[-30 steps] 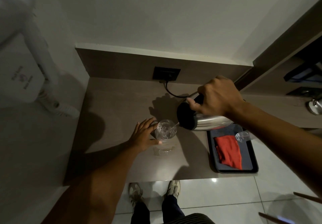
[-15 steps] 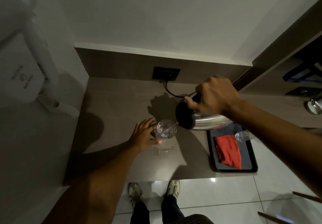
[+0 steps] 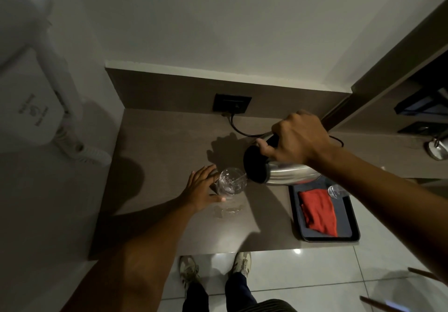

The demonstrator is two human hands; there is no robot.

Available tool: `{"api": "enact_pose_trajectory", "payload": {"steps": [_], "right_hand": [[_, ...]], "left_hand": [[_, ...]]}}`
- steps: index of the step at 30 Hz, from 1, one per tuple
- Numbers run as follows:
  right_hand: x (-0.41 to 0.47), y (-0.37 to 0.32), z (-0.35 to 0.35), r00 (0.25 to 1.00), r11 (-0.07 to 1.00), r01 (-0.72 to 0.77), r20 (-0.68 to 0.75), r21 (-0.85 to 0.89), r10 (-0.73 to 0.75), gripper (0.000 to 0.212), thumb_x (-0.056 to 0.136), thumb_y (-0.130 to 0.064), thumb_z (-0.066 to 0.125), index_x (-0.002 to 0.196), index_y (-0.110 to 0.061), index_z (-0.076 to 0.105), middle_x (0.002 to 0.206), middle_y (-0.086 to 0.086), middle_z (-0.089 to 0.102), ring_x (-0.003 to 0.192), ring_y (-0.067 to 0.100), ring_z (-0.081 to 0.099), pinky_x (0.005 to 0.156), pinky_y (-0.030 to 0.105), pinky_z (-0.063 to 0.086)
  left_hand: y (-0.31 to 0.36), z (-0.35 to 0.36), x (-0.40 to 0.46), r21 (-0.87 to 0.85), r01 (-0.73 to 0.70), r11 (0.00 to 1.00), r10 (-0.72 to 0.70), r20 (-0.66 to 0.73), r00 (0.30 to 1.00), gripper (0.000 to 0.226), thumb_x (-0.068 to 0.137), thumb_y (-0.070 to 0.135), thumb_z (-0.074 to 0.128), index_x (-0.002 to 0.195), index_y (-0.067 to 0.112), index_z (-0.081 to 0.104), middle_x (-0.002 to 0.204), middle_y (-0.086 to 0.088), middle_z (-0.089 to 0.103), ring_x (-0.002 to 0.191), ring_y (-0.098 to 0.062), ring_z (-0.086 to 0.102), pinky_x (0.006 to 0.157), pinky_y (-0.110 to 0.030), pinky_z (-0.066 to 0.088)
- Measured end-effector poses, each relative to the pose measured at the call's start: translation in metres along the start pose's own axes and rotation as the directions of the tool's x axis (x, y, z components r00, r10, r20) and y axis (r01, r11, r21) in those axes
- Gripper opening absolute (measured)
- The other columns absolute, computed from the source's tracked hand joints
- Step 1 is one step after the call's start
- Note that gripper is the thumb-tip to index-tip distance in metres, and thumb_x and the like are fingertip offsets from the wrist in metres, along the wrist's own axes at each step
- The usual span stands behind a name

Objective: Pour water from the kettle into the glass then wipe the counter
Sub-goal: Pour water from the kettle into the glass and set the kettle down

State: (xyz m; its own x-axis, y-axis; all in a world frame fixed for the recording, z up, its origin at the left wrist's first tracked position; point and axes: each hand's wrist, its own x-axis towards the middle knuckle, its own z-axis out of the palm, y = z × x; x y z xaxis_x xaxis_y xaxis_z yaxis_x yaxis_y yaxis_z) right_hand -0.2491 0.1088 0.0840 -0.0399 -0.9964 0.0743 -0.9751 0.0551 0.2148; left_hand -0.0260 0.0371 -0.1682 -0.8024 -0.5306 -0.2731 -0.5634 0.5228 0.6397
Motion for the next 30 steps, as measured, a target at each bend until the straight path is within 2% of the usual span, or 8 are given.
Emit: {"api": "enact_pose_trajectory", "payload": {"steps": [7,10,13,17,21,23,28,30], "right_hand": [[-0.003,0.000,0.006,0.999,0.999,0.042,-0.002,-0.003,-0.042,0.058,0.089,-0.061,0.036,0.047,-0.022,0.034,0.040,-0.006,0.032,0.035,0.011,0.028,0.075,0.034,0.044],[-0.005,-0.001,0.008,1.000,1.000,0.008,-0.025,0.021,-0.007,0.059,0.088,-0.060,0.035,0.046,-0.020,0.039,0.040,-0.005,0.033,0.036,0.013,0.028,0.073,0.034,0.042],[-0.012,0.004,0.014,0.994,0.994,-0.068,-0.078,0.085,0.075,0.060,0.087,-0.058,0.038,0.046,-0.015,0.048,0.040,-0.001,0.038,0.037,0.020,0.033,0.063,0.028,0.031],[-0.026,0.017,0.026,0.973,0.927,-0.183,-0.073,0.326,0.217,0.052,0.086,-0.047,0.050,0.047,-0.013,0.053,0.038,-0.001,0.040,0.034,0.018,0.037,0.045,0.025,0.023],[-0.043,0.026,0.045,0.930,0.799,-0.269,-0.070,0.538,0.360,0.049,0.088,-0.042,0.049,0.047,-0.014,0.051,0.039,-0.002,0.039,0.036,0.013,0.037,0.042,0.025,0.026],[-0.051,0.035,0.055,0.882,0.691,-0.324,-0.057,0.647,0.467,0.046,0.089,-0.042,0.047,0.049,-0.019,0.055,0.040,-0.004,0.043,0.037,0.012,0.038,0.042,0.026,0.028],[-0.064,0.061,0.092,0.692,0.342,-0.402,0.037,0.849,0.721,0.040,0.088,-0.039,0.050,0.058,-0.018,0.064,0.051,0.003,0.057,0.045,0.020,0.052,0.046,0.034,0.044],[-0.066,0.067,0.109,0.615,0.236,-0.419,0.083,0.877,0.784,0.038,0.089,-0.039,0.051,0.057,-0.020,0.063,0.049,-0.005,0.056,0.047,0.015,0.054,0.049,0.031,0.046]], "left_hand": [[0.003,-0.001,-0.002,-0.003,0.007,1.000,-0.007,-0.015,1.000,0.092,0.074,0.059,0.071,0.149,0.026,0.031,0.164,0.002,0.012,0.151,-0.021,0.004,0.121,-0.049,-0.003],[0.004,-0.001,-0.002,-0.014,0.007,1.000,-0.007,-0.012,1.000,0.091,0.074,0.058,0.072,0.149,0.026,0.031,0.164,0.002,0.011,0.151,-0.020,0.003,0.121,-0.049,-0.004],[0.004,-0.001,-0.002,-0.029,0.008,1.000,-0.008,-0.021,1.000,0.090,0.074,0.056,0.073,0.148,0.025,0.033,0.164,0.002,0.012,0.151,-0.020,0.004,0.120,-0.048,-0.005],[0.002,-0.001,-0.001,-0.029,0.015,0.999,-0.015,-0.005,1.000,0.089,0.075,0.057,0.072,0.149,0.025,0.033,0.164,0.001,0.010,0.151,-0.022,0.003,0.121,-0.049,-0.005],[-0.001,0.002,0.001,-0.028,0.008,1.000,-0.008,-0.022,1.000,0.090,0.074,0.058,0.072,0.148,0.025,0.034,0.164,0.002,0.012,0.151,-0.022,0.004,0.121,-0.050,-0.002],[-0.003,0.004,0.001,-0.039,-0.002,0.999,0.000,-0.043,0.999,0.091,0.072,0.058,0.073,0.148,0.026,0.035,0.163,0.003,0.014,0.151,-0.022,0.006,0.120,-0.050,-0.002],[-0.006,0.009,0.002,-0.062,-0.001,0.998,-0.004,-0.078,0.997,0.086,0.069,0.060,0.074,0.143,0.031,0.042,0.162,0.007,0.019,0.150,-0.019,0.009,0.119,-0.049,-0.002],[-0.007,0.010,0.002,-0.072,0.001,0.997,-0.008,-0.092,0.996,0.084,0.068,0.059,0.075,0.141,0.032,0.045,0.161,0.008,0.021,0.150,-0.019,0.010,0.119,-0.048,-0.001]]}}
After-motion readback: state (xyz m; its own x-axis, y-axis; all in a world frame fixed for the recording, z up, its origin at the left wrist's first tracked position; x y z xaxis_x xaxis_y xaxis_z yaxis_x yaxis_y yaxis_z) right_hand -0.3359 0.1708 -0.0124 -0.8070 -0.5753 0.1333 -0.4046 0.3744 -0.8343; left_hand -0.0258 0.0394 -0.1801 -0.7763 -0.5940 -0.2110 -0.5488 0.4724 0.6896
